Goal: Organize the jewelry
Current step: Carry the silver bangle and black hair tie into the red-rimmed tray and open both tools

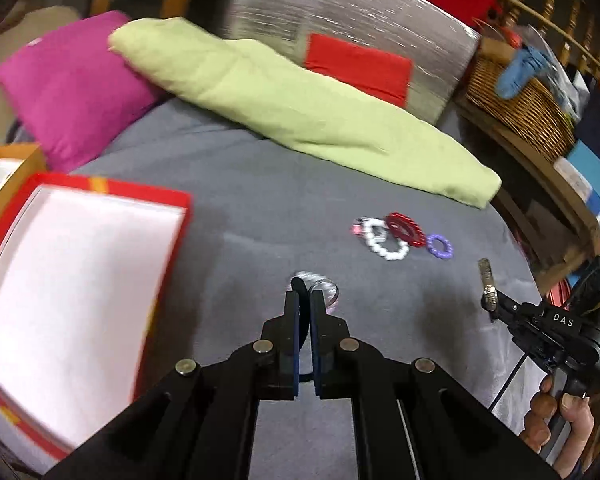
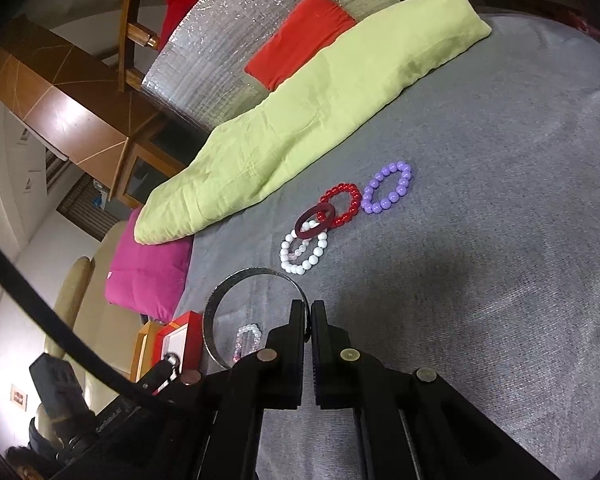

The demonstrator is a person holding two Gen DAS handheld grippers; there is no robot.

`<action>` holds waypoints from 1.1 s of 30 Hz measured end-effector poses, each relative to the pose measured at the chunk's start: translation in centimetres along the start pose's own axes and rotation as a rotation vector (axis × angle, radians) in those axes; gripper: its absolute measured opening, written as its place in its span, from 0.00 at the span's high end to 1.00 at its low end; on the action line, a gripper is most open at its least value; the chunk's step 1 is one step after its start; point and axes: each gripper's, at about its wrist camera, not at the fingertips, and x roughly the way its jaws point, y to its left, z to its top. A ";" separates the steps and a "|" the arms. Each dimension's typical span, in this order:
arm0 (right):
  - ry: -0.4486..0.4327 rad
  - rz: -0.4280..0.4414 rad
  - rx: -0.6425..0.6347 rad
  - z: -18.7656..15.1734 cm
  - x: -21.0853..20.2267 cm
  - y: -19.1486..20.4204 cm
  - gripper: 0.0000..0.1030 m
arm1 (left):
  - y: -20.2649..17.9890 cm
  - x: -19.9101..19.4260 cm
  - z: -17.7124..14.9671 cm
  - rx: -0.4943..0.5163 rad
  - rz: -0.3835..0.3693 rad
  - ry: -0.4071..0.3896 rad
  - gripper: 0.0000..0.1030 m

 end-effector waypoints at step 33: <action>0.167 -0.047 -0.472 -6.5 6.3 14.5 0.97 | 17.5 -6.0 -1.1 -0.452 0.186 -0.251 0.95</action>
